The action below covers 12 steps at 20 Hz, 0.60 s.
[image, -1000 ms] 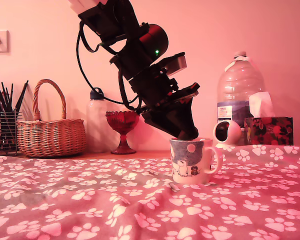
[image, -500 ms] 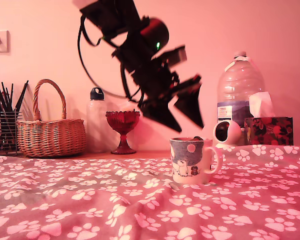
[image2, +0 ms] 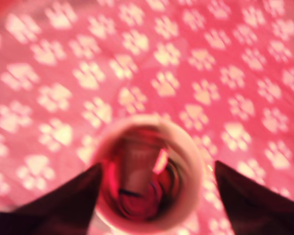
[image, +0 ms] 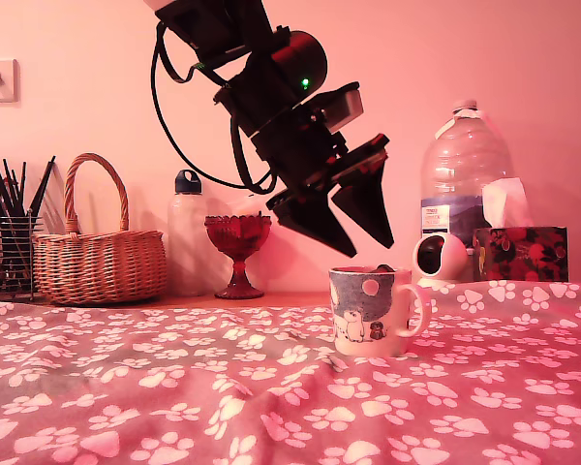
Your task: Pick the coffee capsule and then drop it inside the coffee cup in front of you
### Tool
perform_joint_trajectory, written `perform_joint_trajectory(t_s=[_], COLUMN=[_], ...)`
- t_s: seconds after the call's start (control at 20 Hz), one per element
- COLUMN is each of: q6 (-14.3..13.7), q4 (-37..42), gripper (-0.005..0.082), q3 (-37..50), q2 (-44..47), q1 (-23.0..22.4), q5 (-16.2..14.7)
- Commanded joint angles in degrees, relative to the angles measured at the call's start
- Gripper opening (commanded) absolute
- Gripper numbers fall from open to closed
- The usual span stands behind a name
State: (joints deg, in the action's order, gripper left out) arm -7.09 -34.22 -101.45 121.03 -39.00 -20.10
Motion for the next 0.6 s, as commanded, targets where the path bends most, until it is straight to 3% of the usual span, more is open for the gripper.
perform_joint_trajectory(t_s=[0.0, 0.55], q6=[-0.46, -1.18], q4=[-0.55, -3.8], gripper=[-0.0025, -0.0024], q3=[0.07, 1.79], q2=[-2.97, -6.23], q1=[-0.15, 1.64], q5=[-0.52, -1.95])
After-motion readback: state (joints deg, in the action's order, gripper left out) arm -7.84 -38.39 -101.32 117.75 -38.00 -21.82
